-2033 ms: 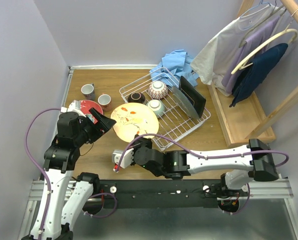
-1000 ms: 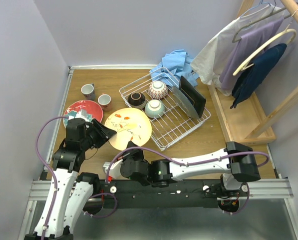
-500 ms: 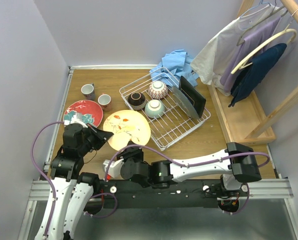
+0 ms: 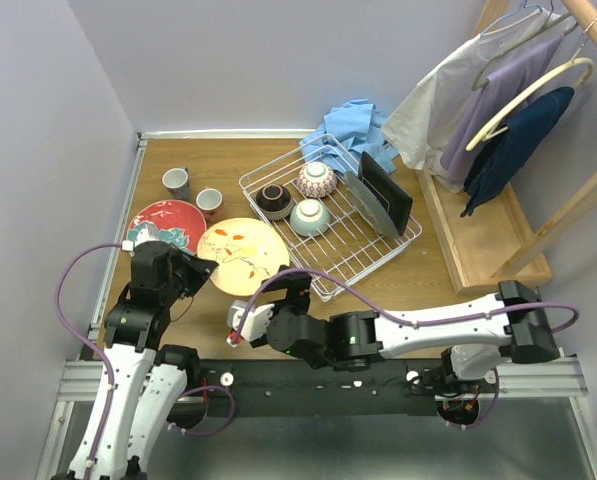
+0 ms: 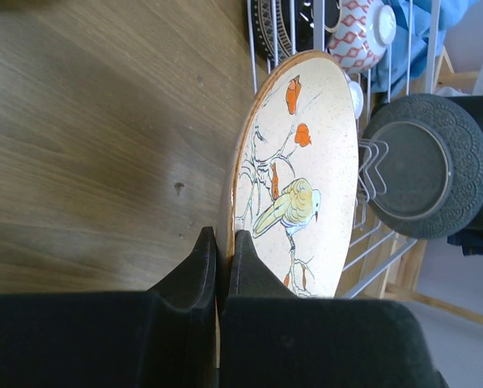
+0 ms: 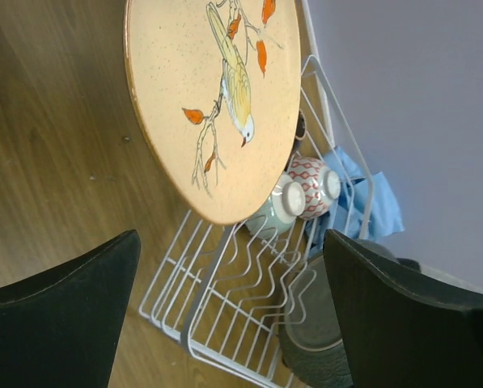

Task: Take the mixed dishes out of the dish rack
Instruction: Place the plate at the center of the board.

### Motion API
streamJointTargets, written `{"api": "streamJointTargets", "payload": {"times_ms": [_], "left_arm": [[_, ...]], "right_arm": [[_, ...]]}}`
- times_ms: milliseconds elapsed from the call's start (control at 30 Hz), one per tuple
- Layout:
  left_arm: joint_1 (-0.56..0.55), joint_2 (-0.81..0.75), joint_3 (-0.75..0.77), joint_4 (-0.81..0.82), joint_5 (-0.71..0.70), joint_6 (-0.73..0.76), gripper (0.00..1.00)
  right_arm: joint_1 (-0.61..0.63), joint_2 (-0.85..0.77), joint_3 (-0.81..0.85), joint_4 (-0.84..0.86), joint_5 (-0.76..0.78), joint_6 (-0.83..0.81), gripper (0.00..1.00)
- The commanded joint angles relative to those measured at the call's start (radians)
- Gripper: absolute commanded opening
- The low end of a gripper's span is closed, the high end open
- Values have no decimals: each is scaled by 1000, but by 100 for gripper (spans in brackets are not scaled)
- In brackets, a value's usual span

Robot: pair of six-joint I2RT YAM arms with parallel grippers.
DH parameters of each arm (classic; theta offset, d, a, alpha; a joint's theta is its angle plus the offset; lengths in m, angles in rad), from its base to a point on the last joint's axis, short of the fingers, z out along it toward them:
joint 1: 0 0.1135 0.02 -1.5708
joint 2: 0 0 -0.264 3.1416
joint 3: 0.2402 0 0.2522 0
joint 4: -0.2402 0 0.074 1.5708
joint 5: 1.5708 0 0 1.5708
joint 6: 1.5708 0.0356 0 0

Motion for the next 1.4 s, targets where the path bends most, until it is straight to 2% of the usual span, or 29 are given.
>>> {"api": "streamJointTargets", "payload": {"times_ms": [0,100,267,400,433,567,933,1133,1367], "left_arm": [[1,23,15,212,-69,-48,0],[7,61,5,245,-125,-39,0],[56,115,-6,293,-130,-40,0],[167,119,-35,307,-89,-45,0],[237,113,-41,310,-78,-43,0],[395,116,-63,308,-20,-31,0],[514,182,-74,298,-148,33,0],[558,257,-97,385,-165,37,0],[592,346,-146,529,-139,-31,0]], "right_arm": [[-10,-102,-27,-97,-78,185,100],[-34,-141,-37,-152,-115,266,100],[-117,-224,-52,-253,-213,368,100],[-192,-291,-79,-299,-297,435,100],[-205,-309,-86,-299,-326,440,100],[-280,-385,-112,-301,-385,458,100],[-353,-490,-142,-309,-436,446,100],[-367,-520,-165,-304,-446,448,100],[-373,-547,-195,-309,-456,444,100]]}}
